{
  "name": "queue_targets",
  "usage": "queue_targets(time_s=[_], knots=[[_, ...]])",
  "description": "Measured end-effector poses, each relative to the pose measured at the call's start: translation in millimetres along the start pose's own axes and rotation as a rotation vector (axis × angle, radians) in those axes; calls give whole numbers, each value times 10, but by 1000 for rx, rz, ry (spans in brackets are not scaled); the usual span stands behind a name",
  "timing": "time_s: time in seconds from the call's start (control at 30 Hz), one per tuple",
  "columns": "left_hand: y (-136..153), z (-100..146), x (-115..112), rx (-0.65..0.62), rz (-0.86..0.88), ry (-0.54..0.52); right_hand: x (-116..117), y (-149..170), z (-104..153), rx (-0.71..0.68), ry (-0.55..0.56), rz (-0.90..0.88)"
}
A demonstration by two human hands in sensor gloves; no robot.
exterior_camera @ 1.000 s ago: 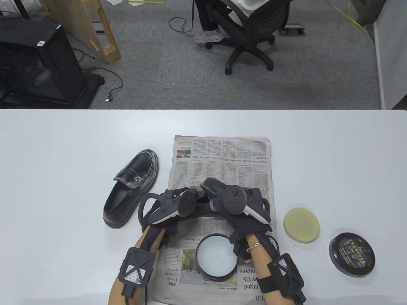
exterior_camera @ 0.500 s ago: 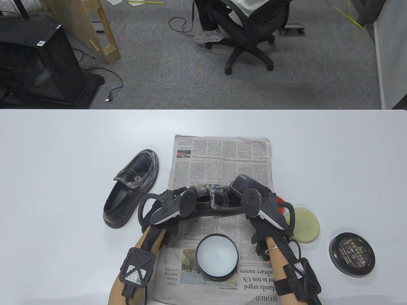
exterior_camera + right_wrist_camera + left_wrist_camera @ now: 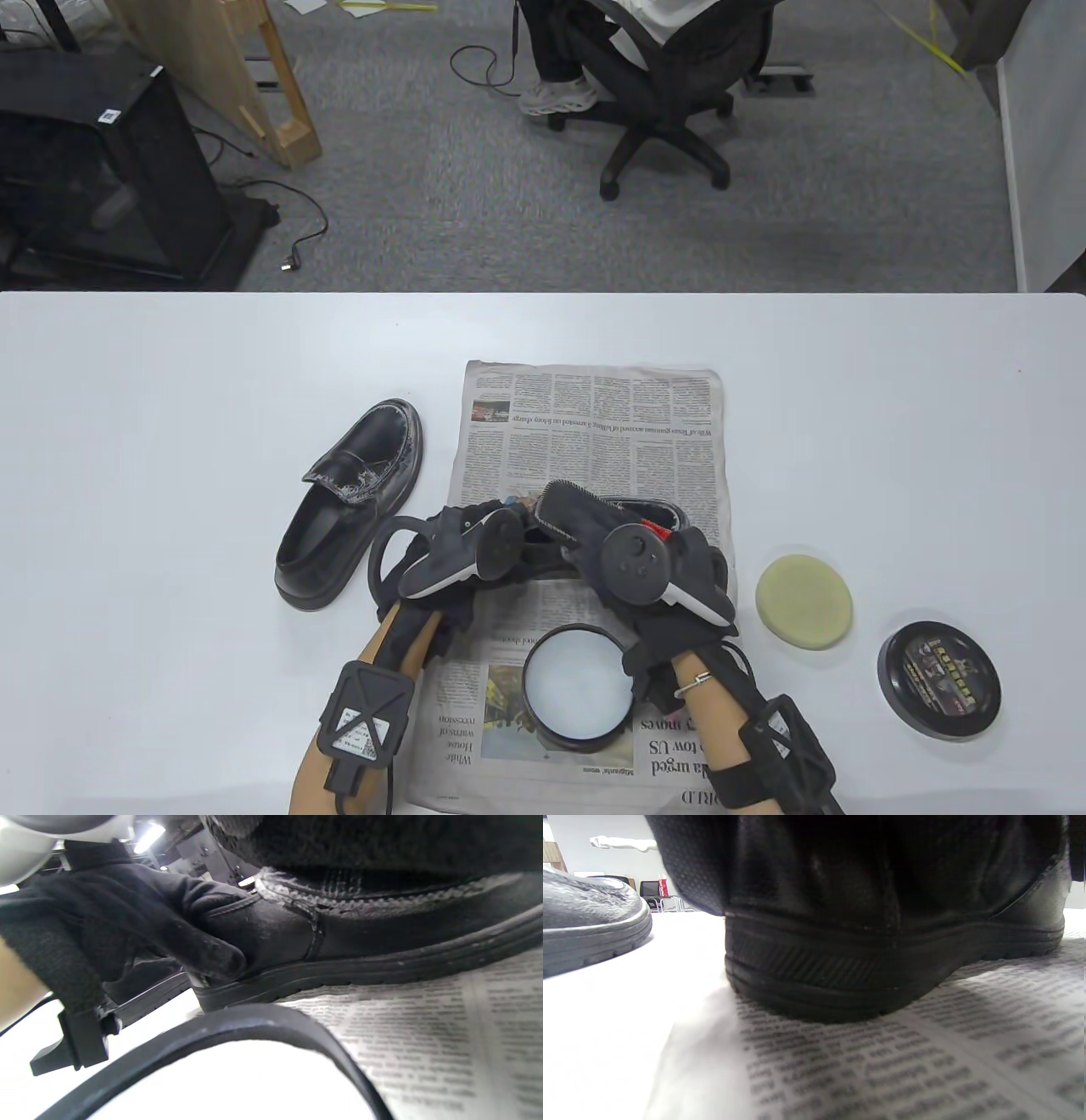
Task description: Dip and apply leather care cream with polishing sponge on shoes
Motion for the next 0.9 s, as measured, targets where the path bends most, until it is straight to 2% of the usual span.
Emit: queue_targets(time_s=[0.1,0.2,0.43,0.57,0.7,0.9], knots=[[0,4,-1,1,1,-5,17,125,-119,77,-26,-27],[3,8,-3,7,2,-9,34,294,-178,175,-22,62],[9,14,2,23,-10,-13,-11,596,-60,292,29,236],[8,13,3,29,-10,-11,-8,625,107,253,65,303],[5,11,4,33,-7,-11,-6,499,242,172,61,347],[4,5,0,16,5,-7,7,132,294,4,74,212]])
Point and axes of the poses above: the tracker on the back of each hand, its own y axis roughly to the little-finger side, its own z axis roughly from the fingertips to the wrist, x = y × z, the point moved 2 cm from there along -z, roughly from the wrist to the fingertips
